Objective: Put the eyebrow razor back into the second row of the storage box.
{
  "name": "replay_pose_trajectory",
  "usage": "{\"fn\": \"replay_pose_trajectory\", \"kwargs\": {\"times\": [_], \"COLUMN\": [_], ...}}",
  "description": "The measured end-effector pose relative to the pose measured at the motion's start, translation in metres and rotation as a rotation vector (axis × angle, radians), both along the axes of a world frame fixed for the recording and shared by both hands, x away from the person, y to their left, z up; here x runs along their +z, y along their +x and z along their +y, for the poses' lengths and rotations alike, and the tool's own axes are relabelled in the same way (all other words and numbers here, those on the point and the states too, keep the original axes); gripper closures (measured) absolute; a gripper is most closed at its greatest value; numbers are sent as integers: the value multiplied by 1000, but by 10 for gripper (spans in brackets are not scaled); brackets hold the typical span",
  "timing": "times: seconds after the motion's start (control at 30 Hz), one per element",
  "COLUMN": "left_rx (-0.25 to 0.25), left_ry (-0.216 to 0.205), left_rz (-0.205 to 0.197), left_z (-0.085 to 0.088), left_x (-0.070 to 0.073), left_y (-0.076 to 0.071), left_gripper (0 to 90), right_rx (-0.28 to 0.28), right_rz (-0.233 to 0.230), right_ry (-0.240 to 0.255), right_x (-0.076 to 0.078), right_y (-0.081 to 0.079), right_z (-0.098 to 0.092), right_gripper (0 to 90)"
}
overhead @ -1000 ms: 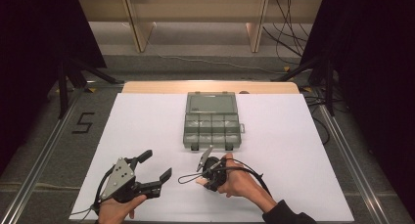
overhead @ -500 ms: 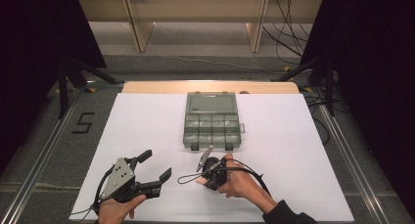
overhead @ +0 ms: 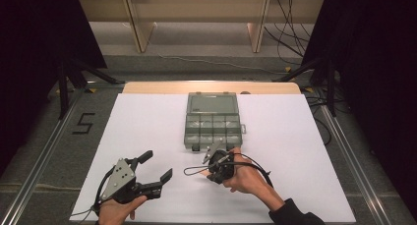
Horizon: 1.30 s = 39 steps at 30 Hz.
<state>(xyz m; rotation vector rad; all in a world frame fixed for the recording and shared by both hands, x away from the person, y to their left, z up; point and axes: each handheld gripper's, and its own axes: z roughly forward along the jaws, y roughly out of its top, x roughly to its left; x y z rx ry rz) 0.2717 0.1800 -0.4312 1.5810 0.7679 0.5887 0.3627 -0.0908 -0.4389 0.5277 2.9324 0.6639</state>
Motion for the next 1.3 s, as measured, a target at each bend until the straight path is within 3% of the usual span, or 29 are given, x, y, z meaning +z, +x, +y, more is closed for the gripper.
{"fn": "replay_pose_trajectory", "kwargs": {"times": [0.5,0.83,1.3], "left_rx": [-2,-2,0], "left_ry": [1,0,2], "left_rz": [4,3,5], "left_z": [0,-1,0], "left_x": [-1,-1,0], "left_y": [1,1,0], "left_gripper": [160,160,159], "right_rx": [-3,-22,-55], "right_rz": [-38,-93,-119], "right_ry": [15,11,2], "right_x": [16,34,48], "right_y": [5,26,50], "right_z": [-9,-16,-25], "right_gripper": [742,742,742]}}
